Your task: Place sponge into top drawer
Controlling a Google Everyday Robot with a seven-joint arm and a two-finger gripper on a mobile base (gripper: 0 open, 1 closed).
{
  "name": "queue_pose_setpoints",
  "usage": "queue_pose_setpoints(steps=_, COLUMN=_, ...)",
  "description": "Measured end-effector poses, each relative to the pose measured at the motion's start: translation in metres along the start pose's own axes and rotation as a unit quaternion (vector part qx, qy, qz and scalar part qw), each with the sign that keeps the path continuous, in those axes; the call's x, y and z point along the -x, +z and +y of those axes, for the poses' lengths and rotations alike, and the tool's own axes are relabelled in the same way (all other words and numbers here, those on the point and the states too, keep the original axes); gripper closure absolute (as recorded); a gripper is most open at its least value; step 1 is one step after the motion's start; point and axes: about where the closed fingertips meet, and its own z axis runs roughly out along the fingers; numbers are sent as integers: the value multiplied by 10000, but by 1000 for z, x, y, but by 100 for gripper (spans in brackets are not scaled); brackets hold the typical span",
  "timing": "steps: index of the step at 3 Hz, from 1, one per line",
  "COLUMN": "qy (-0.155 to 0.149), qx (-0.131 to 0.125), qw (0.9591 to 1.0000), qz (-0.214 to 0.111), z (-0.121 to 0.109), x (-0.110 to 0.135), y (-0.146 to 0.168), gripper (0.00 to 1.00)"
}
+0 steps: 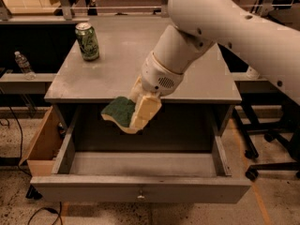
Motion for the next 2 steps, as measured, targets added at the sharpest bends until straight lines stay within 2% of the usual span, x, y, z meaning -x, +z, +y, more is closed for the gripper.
queue_pose_setpoints(steps=1, qy=190, qx=87, qw=9991, qz=373, z=14, x=-25, y=34, gripper=100)
queue_pose_setpoints(steps=2, qy=403, qx=76, qw=9972, qz=623, z=14, x=-48, y=58, gripper=100)
